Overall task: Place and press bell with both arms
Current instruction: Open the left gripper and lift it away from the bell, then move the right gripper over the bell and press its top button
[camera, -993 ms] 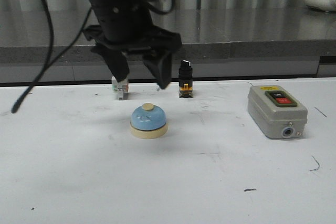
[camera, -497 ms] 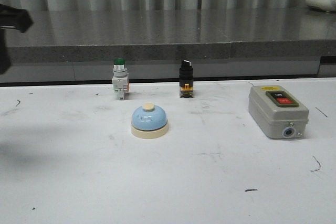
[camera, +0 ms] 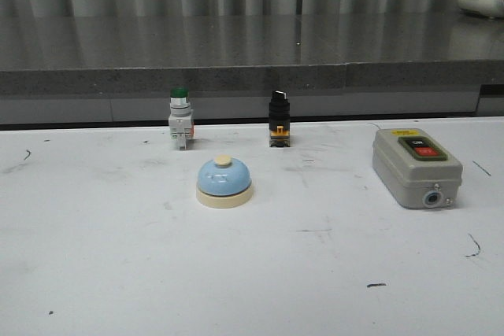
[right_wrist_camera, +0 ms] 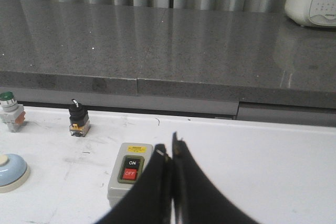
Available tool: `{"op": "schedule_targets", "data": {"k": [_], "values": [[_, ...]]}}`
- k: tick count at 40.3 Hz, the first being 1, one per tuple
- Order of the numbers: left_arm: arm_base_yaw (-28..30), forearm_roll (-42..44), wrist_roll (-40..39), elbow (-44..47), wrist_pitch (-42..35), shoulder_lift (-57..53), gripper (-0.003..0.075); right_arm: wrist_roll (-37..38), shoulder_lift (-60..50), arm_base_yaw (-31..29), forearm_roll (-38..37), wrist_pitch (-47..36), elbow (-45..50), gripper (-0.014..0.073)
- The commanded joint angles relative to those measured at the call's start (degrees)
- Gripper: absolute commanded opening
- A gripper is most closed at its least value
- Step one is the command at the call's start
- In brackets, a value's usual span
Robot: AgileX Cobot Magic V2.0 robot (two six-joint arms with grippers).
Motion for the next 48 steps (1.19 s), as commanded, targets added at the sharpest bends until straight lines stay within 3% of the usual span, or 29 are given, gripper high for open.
{"op": "schedule_targets", "data": {"k": [1,14,27,40,48], "values": [[0.0,-0.8,0.0,2.2,-8.9,-8.1,-0.002,-0.3,0.9,-0.1,0.4,-4.0,-2.1,-0.0059],[0.0,-1.7,0.0,9.3,-8.4,-26.0,-0.002,-0.3,0.9,-0.1,0.4,-4.0,-2.1,-0.0059],[0.0,-1.7,0.0,9.3,-5.8,-28.0,-0.002,-0.3,2.8,-0.1,0.4,-6.5,-2.1,-0.0059],[0.0,-1.7,0.0,9.3,-5.8,-28.0,-0.002,-0.3,27.7,0.7,1.9,-8.1,-8.6,-0.0059],[0.0,-1.7,0.0,9.3,-5.8,-28.0,-0.002,-0.3,43.5,7.3,1.9,-11.4,-15.9,-0.0059]]}}
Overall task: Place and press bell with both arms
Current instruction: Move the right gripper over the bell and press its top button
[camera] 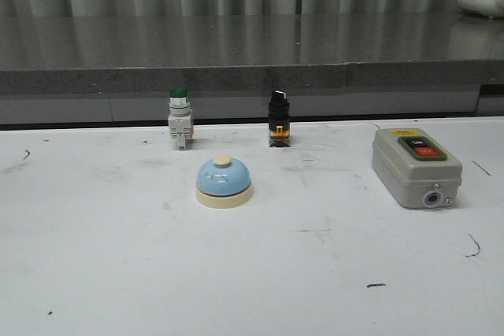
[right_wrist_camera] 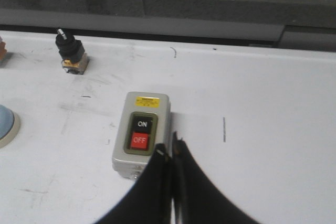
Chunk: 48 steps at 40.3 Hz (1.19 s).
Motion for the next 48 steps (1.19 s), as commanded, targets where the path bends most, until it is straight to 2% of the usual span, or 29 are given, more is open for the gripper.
{"op": "schedule_targets", "data": {"k": [1,9,22,36,48], "values": [[0.0,-0.6,0.0,-1.7,-4.6,0.4,-0.002,-0.3,6.3,3.5,0.4,-6.3,-4.9,-0.0059],[0.0,-0.6,0.0,-1.7,-4.6,0.4,-0.002,-0.3,19.1,12.4,1.1,-6.4,-13.0,-0.0059],[0.0,-0.6,0.0,-1.7,-4.6,0.4,-0.002,-0.3,39.2,24.3,1.8,-1.0,-30.8,-0.0059],[0.0,-0.6,0.0,-1.7,-4.6,0.4,-0.002,-0.3,51.6,27.9,2.0,7.2,-45.7,-0.0059],[0.0,-0.6,0.0,-1.7,-4.6,0.4,-0.002,-0.3,54.6,27.9,2.1,6.6,-47.0,-0.0059]]}}
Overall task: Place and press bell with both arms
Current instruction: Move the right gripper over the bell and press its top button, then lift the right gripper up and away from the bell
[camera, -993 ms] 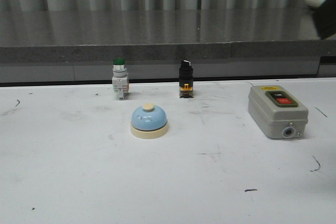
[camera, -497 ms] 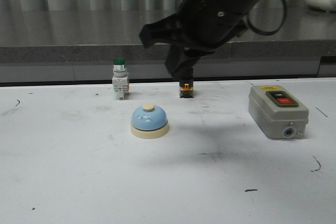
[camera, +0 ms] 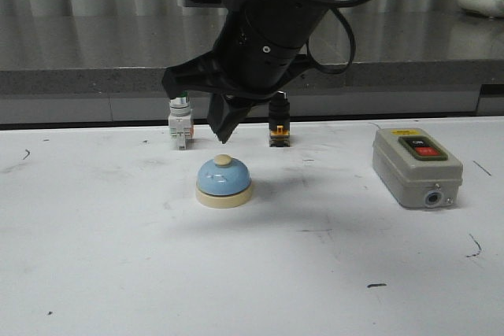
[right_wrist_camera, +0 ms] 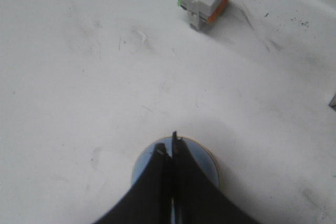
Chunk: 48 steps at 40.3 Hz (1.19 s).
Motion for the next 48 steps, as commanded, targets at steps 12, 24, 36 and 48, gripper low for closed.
{"op": "schedule_targets", "data": {"k": [12,24,36,48], "values": [[0.0,-0.6,0.0,-1.7,-4.6,0.4,-0.002,-0.3,-0.1,0.0,0.6,-2.4,-2.0,-0.0059],[0.0,-0.6,0.0,-1.7,-4.5,0.4,-0.002,-0.3,-9.0,0.0,0.9,-2.7,-2.0,-0.0059],[0.0,-0.6,0.0,-1.7,-4.5,0.4,-0.002,-0.1,-20.2,-3.3,1.0,-3.9,3.9,-0.0059],[0.0,-0.6,0.0,-1.7,-4.5,0.4,-0.002,0.1,-39.7,-16.4,1.6,-6.0,23.4,-0.0059]]}}
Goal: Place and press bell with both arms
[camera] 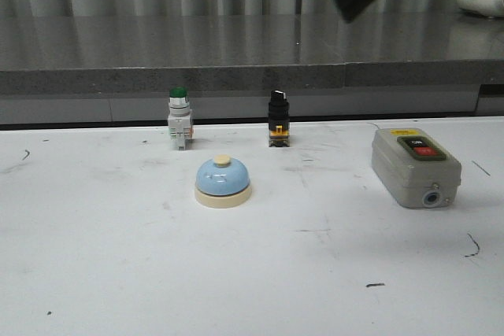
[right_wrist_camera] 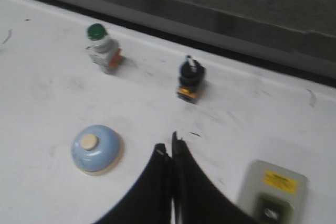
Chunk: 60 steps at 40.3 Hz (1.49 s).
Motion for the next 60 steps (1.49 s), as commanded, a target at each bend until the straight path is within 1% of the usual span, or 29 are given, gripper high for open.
{"op": "schedule_targets", "data": {"k": [1,6,11,17,22,30,36,60], "values": [[0.0,-0.6,0.0,-1.7,-4.5,0.4,-0.002,0.0,-8.4,-4.8,0.4,-4.0,4.8,-0.0059],[0.0,-0.6,0.0,-1.7,-4.5,0.4,-0.002,0.0,-17.6,-11.3,0.4,-4.0,13.0,-0.0059],[0.0,-0.6,0.0,-1.7,-4.5,0.4,-0.002,-0.5,-27.5,-14.7,0.4,-4.4,20.6,-0.0059],[0.0,-0.6,0.0,-1.7,-4.5,0.4,-0.002,-3.0,-38.8,-14.9,0.4,-7.4,28.6,-0.0059],[0.0,-0.6,0.0,-1.7,-4.5,0.4,-0.002,-3.0,-50.6,-14.9,0.4,-9.4,35.2,-0.0059],[0.0,-0.6,0.0,-1.7,-4.5,0.4,-0.002,-3.0,-64.0,-14.9,0.4,-9.5,41.3,-0.0059],[0.0,-0.6,0.0,-1.7,-4.5,0.4,-0.002,-3.0,-68.0,-14.9,0.4,-10.4,42.0,-0.0059],[0.0,-0.6,0.0,-1.7,-4.5,0.4,-0.002,-3.0,-68.2,-14.9,0.4,-10.2,42.0,-0.0059]]}}
